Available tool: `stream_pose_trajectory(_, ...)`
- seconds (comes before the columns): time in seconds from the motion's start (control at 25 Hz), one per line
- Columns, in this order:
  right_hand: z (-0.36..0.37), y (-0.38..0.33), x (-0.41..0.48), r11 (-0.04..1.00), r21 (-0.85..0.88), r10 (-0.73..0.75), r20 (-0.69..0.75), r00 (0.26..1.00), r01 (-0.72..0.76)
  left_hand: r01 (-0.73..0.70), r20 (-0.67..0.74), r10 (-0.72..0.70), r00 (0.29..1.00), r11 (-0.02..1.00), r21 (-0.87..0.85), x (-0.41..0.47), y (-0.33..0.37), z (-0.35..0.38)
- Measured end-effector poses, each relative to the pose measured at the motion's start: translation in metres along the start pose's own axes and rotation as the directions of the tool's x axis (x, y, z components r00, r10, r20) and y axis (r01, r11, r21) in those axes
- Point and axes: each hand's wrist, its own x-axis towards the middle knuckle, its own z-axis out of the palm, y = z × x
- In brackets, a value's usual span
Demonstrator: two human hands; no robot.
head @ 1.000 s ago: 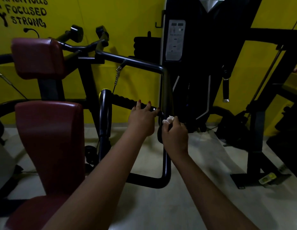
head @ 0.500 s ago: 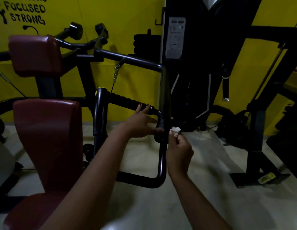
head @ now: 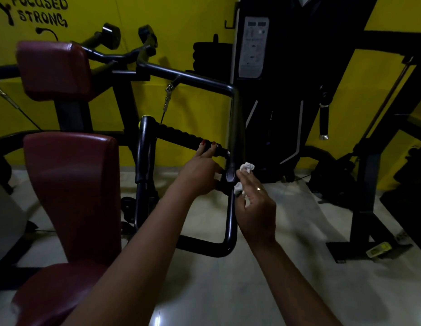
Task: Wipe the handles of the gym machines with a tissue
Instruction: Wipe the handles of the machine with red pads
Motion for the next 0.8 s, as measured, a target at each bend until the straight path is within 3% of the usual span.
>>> stream_pose_trajectory(0.08, -0.001, 0.001, 0.000, 0.999, 0.030, -0.028, 0.032, 0.999, 0.028, -0.014, -0.009, 0.014, 1.000, 1.000, -0.024, -0.003, 0.001, 0.001)
stream_pose_trajectory(0.24, 0.010, -0.006, 0.016, 0.983, 0.132, 0.123, 0.045, 0.991, -0.128, -0.007, -0.011, 0.006, 1.000, 0.997, -0.076, -0.006, -0.001, 0.006)
stream_pose_trajectory(0.36, 0.006, -0.006, 0.004, 0.998, 0.055, 0.010, -0.063, 0.998, -0.007, -0.018, 0.092, 0.022, 0.996, 0.999, -0.048, -0.008, -0.005, 0.004)
stream_pose_trajectory(0.44, 0.002, -0.008, -0.003, 0.998, 0.057, -0.025, -0.052, 0.998, 0.028, -0.032, 0.205, 0.035, 0.978, 0.999, -0.018, -0.012, -0.006, 0.007)
stream_pose_trajectory(0.56, 0.003, -0.012, 0.000, 0.996, 0.087, -0.002, -0.028, 1.000, 0.004, -0.020, 0.205, 0.044, 0.978, 0.993, -0.118, -0.017, -0.007, 0.013)
stream_pose_trajectory(0.64, 0.005, -0.013, -0.005, 0.991, 0.123, 0.065, -0.050, 0.997, -0.058, -0.005, 0.170, 0.040, 0.985, 0.979, -0.203, -0.018, -0.009, 0.015)
stream_pose_trajectory(0.72, 0.004, -0.014, -0.010, 0.943, 0.258, 0.230, -0.053, 0.972, -0.210, 0.038, 0.126, 0.005, 0.992, 0.941, -0.338, -0.016, -0.009, 0.014)
stream_pose_trajectory(0.8, 0.004, -0.015, -0.011, 0.862, 0.381, 0.368, -0.017, 0.930, -0.334, 0.019, 0.071, 0.003, 0.997, 0.952, -0.305, -0.014, -0.008, 0.013)
